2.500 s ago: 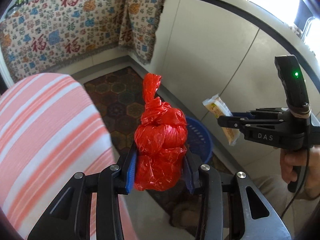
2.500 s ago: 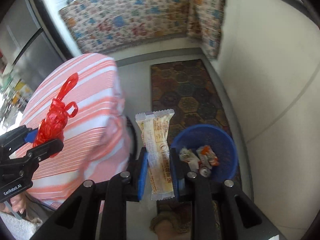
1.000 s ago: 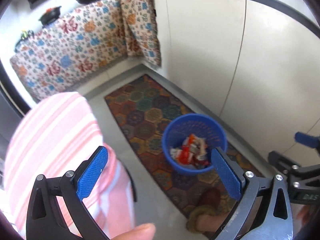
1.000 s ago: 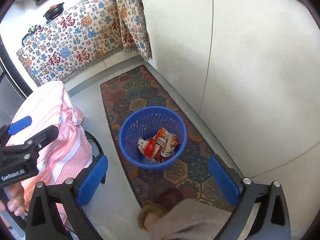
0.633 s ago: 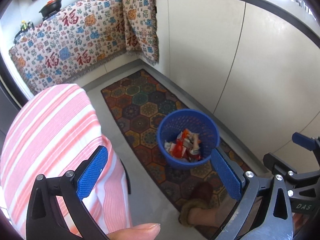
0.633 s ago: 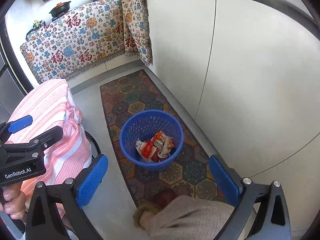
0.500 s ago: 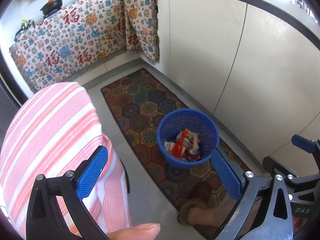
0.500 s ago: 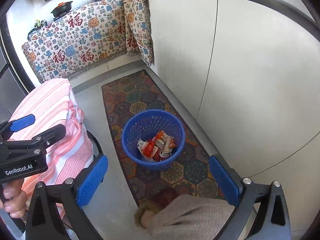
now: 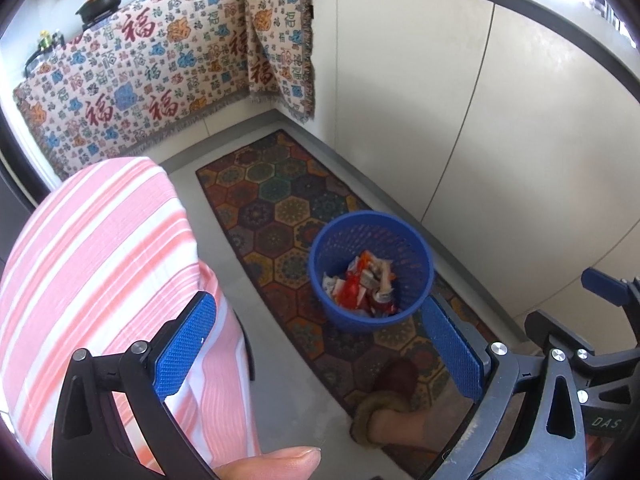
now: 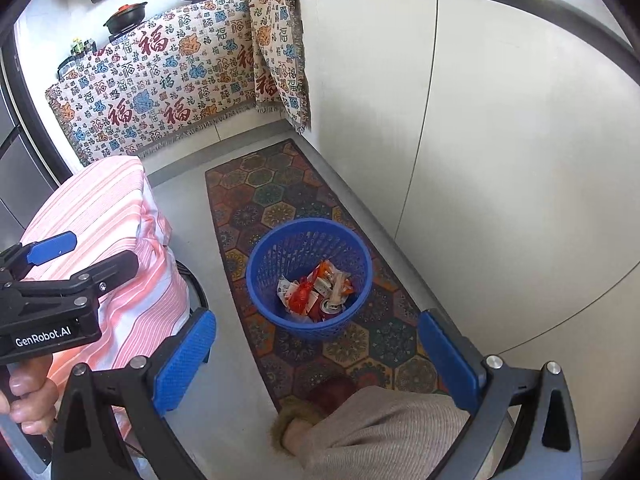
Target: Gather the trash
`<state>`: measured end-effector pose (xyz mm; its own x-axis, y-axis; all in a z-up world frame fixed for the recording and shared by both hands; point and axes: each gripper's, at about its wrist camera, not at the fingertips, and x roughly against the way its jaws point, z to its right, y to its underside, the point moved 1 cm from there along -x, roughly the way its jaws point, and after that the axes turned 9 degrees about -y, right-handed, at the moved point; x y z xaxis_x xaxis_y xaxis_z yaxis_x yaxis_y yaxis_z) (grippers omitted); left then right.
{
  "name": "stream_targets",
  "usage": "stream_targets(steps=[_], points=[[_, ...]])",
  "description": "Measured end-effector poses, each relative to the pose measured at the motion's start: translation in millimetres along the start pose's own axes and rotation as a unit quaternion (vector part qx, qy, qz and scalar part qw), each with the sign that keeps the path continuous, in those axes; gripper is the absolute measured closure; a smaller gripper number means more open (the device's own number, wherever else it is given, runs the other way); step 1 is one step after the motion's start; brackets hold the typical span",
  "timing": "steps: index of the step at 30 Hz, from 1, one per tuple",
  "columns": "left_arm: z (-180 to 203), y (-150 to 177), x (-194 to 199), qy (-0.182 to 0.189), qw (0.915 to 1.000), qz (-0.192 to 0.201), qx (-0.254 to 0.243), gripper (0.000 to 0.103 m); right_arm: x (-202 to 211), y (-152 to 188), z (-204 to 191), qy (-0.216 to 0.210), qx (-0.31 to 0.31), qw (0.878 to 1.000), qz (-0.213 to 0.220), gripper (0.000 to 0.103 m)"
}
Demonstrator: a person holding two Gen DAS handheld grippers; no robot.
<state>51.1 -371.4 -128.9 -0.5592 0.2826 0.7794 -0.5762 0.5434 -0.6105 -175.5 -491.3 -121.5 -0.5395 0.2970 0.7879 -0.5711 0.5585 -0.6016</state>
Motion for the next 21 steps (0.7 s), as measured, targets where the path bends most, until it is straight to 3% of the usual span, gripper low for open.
stream_targets(steps=[21], points=[[-0.9,1.7,-3.1,0.007,0.9999,-0.009,-0.005,0.001,-3.0,4.0,-2.6,-0.001,-0.004,1.0,-0.003,0.0]])
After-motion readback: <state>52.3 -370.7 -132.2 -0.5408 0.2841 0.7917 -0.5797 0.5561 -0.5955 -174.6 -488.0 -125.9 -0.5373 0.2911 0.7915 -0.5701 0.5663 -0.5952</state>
